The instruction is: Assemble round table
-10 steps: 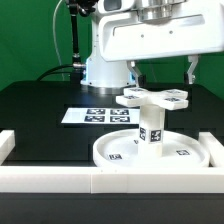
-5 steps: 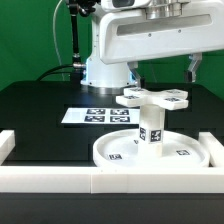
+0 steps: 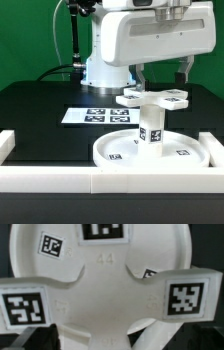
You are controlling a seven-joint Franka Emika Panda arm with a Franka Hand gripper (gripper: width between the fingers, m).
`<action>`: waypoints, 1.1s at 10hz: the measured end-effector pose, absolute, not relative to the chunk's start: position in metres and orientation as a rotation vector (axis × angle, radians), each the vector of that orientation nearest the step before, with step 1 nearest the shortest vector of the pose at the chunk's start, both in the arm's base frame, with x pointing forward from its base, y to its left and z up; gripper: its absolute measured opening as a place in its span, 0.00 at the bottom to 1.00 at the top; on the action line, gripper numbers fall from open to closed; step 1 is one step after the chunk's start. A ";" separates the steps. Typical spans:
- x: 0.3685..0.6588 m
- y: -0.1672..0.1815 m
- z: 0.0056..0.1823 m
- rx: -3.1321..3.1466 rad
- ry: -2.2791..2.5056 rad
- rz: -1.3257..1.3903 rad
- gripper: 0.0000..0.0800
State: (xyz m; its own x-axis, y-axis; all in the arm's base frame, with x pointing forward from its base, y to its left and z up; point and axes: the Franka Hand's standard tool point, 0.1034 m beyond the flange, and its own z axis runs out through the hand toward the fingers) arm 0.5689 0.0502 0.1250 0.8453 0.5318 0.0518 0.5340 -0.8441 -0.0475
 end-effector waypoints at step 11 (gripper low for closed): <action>0.564 0.033 0.117 -2.417 -2.025 0.010 0.81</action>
Offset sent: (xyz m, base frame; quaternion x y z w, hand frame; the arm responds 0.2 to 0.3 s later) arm 0.0078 -0.0073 0.0023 -0.0098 0.0010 -0.3571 0.9340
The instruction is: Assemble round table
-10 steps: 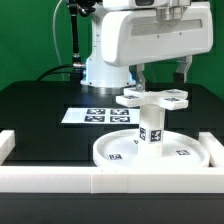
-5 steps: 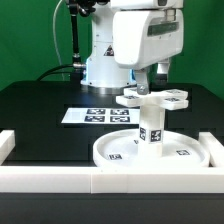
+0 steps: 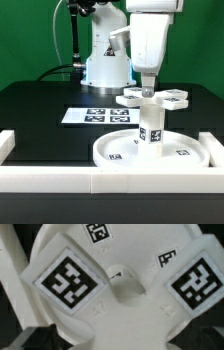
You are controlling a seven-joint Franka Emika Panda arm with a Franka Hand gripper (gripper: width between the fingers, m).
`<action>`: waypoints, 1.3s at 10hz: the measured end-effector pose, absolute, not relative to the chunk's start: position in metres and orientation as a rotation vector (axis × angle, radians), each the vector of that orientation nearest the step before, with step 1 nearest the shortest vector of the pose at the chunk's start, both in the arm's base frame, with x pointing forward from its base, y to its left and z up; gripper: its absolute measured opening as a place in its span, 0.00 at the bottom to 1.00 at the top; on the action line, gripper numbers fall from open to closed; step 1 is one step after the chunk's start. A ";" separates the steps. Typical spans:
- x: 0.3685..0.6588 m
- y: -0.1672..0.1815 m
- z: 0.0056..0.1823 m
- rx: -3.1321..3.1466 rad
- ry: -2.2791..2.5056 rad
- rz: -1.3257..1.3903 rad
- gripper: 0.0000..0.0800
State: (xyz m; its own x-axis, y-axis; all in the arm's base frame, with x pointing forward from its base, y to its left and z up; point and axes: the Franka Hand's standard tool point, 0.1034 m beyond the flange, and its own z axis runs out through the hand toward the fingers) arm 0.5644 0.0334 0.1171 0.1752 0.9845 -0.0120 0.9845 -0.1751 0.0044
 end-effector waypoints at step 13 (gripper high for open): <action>0.559 0.040 0.103 2.497 1.910 -0.038 0.55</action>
Offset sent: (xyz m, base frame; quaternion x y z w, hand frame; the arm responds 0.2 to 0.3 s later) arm -0.0015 0.0127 -0.0040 0.0036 0.0040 0.0188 0.9998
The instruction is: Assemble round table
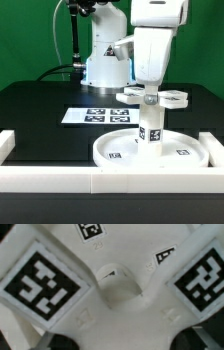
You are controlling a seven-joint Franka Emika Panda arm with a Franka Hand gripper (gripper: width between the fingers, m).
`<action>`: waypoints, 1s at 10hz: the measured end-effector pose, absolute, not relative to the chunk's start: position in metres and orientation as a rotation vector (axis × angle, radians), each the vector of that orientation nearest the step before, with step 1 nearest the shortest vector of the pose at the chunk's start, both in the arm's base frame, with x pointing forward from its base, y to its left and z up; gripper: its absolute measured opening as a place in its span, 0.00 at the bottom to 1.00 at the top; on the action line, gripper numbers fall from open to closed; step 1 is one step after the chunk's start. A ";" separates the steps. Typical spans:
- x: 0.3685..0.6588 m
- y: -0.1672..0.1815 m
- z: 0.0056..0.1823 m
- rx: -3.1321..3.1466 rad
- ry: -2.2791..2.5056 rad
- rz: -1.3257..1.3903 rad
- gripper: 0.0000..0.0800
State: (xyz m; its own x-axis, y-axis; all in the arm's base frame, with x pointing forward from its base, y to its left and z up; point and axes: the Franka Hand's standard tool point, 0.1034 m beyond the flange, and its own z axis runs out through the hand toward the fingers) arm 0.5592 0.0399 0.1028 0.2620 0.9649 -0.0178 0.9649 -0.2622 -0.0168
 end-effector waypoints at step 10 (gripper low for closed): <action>0.558 0.037 0.102 -3.047 -0.766 0.033 0.55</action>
Offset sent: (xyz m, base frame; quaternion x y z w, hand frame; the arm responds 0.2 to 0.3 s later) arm 0.0000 0.0000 0.0000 0.0000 0.0000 0.0000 1.0000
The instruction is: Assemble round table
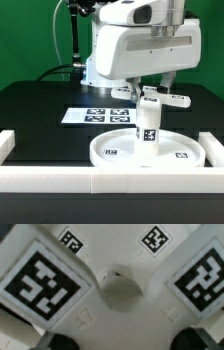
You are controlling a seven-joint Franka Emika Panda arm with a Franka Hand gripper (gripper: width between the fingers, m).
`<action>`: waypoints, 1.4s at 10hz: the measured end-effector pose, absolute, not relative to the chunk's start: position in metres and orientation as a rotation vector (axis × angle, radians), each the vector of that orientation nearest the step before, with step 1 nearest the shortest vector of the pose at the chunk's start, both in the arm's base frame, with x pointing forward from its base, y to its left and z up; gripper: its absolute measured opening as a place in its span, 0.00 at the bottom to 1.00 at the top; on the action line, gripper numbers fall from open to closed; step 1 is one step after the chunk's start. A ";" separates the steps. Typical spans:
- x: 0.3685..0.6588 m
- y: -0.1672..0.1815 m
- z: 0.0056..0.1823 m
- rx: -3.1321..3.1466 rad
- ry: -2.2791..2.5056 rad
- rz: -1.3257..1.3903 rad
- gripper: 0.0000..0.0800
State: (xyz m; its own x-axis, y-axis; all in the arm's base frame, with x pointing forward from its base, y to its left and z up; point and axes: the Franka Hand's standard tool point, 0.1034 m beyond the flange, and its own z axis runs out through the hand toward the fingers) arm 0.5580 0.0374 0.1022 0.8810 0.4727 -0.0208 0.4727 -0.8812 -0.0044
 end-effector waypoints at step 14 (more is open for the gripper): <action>0.559 0.040 0.100 2.899 -1.383 0.000 0.55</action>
Offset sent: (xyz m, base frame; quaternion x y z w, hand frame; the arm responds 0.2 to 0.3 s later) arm 0.0015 0.0160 0.0053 -0.0456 0.0326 0.1704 0.9838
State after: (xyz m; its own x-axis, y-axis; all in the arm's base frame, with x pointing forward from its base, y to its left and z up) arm 0.5585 0.0404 0.1002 0.6297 -0.7763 -0.0304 -0.7763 -0.6272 -0.0635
